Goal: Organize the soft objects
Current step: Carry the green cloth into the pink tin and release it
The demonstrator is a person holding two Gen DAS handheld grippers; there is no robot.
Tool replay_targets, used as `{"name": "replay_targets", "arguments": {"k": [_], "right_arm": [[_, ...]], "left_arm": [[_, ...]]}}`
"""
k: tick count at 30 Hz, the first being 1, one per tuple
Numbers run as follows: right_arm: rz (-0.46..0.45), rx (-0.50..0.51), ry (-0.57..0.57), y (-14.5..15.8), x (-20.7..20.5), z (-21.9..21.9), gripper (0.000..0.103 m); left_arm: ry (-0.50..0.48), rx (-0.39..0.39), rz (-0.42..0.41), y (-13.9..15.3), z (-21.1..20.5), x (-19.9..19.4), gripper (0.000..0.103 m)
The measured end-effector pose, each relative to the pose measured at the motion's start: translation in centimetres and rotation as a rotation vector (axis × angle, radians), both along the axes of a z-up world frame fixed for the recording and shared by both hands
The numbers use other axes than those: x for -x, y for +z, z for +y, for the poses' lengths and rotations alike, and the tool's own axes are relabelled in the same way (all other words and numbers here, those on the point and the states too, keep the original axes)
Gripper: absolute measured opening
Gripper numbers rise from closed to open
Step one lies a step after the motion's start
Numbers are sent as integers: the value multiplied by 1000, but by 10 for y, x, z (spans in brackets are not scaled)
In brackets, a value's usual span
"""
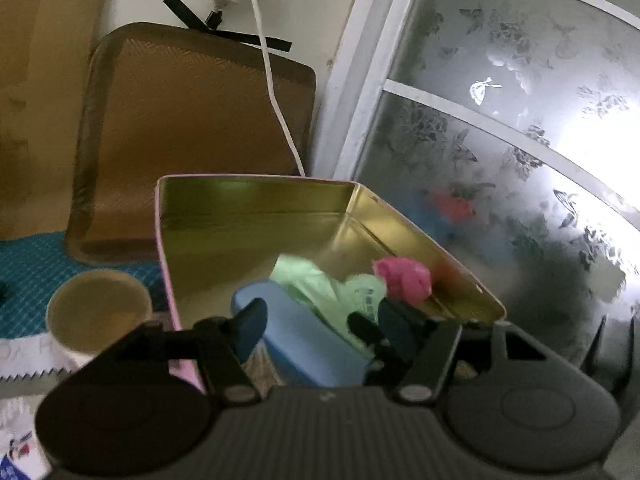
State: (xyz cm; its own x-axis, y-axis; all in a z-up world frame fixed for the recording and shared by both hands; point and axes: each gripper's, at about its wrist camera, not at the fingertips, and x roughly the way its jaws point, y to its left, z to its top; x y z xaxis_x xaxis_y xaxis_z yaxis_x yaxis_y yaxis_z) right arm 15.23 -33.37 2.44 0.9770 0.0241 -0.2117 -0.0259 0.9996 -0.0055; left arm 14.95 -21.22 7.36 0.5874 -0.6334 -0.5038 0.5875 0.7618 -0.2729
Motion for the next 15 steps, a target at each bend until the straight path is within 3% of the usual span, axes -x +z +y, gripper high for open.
{"name": "replay_targets", "arguments": {"k": [2,8,11,15], "right_arm": [[-4,-114,-6,-5,10,-16,46],[-146,-173,14,-4,58,-13,49],[-186,-165,98,1,72,2,49],[-175,-138,288,4,93,39,49]], "left_arm": [[-1,-3,-25,-1,15,12,63],[-6,47,-16,-12,84,48,63],[47,56,2,-26,132,68,63],[201,36,88,-53,204,87,63]]}}
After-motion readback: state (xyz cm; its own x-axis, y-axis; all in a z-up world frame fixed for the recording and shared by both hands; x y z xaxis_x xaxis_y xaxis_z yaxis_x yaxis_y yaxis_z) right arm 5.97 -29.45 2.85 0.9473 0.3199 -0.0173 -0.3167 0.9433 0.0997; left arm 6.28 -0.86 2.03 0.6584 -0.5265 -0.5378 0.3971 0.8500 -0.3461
